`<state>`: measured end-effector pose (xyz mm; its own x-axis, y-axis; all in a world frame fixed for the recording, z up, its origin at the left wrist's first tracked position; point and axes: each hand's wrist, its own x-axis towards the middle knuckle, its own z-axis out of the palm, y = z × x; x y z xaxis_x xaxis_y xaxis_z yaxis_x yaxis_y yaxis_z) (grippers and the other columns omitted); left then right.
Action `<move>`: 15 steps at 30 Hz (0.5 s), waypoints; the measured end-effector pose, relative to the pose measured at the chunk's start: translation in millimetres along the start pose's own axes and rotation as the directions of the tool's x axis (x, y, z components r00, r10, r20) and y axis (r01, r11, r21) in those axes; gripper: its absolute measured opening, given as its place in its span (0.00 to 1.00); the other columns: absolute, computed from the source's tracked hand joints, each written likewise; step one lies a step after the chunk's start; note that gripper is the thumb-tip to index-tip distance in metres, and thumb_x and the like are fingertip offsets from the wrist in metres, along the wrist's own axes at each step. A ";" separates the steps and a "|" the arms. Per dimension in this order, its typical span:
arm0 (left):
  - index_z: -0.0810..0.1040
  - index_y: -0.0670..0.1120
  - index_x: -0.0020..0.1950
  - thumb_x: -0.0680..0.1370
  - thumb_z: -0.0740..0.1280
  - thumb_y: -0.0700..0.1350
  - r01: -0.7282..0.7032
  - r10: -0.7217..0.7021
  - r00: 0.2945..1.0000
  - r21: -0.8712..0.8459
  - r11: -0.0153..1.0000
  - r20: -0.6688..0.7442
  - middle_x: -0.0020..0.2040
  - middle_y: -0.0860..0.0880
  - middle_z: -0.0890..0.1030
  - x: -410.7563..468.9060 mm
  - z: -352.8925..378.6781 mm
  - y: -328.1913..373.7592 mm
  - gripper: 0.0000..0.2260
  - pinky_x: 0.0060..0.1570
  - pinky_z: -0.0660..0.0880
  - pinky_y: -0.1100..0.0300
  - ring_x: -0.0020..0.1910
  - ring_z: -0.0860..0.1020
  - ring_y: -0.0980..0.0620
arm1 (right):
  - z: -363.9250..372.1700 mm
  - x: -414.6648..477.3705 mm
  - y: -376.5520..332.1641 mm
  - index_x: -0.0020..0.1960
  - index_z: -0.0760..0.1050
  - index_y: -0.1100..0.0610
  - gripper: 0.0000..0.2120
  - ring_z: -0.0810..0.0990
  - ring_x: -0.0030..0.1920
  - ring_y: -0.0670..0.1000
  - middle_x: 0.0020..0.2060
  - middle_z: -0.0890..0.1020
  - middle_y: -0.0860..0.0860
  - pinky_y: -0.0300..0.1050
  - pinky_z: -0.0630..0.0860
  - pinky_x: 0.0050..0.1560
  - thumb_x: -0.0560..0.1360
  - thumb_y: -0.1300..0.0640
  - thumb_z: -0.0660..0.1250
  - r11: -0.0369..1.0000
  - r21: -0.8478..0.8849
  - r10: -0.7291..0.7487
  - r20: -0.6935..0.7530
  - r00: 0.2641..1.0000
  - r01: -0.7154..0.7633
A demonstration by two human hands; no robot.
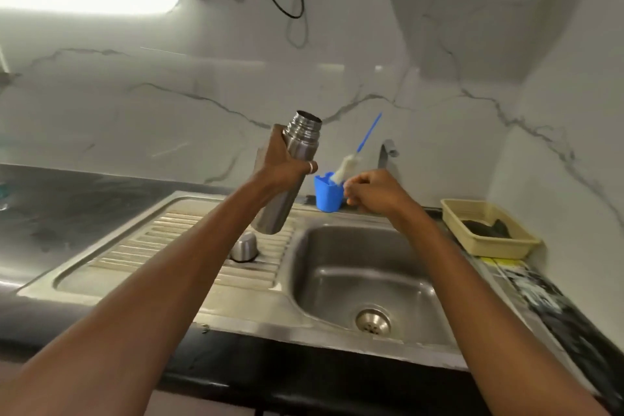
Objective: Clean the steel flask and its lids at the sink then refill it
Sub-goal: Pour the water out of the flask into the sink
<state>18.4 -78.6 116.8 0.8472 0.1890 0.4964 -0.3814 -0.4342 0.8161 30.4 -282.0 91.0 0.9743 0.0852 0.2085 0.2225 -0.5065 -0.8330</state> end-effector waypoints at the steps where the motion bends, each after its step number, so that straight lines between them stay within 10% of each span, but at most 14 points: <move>1: 0.69 0.52 0.53 0.58 0.78 0.46 -0.022 0.020 0.999 0.034 0.999 0.037 0.45 0.53 0.78 -0.2 12.2 -2.9 0.28 0.47 0.77 0.49 0.45 0.79 0.48 | -4.8 -3.2 17.4 0.41 0.82 0.61 0.07 0.83 0.39 0.53 0.38 0.84 0.60 0.43 0.79 0.40 0.76 0.61 0.68 0.999 0.013 0.041 -0.014 0.999 -0.041; 15: 0.69 0.45 0.65 0.68 0.76 0.46 -0.498 0.183 0.857 0.682 0.536 0.482 0.56 0.44 0.79 6.4 108.1 -65.8 0.28 0.47 0.71 0.48 0.52 0.78 0.40 | 2.3 12.5 166.0 0.45 0.74 0.58 0.09 0.78 0.38 0.54 0.39 0.75 0.59 0.48 0.71 0.41 0.75 0.69 0.57 0.952 0.049 0.303 -0.058 0.951 -0.301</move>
<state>88.9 -144.0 34.2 0.8341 -0.3425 0.4323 -0.3746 -0.9271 -0.0118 79.6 -363.0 -45.8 0.9921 -0.1226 -0.0247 -0.0795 -0.4657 -0.8814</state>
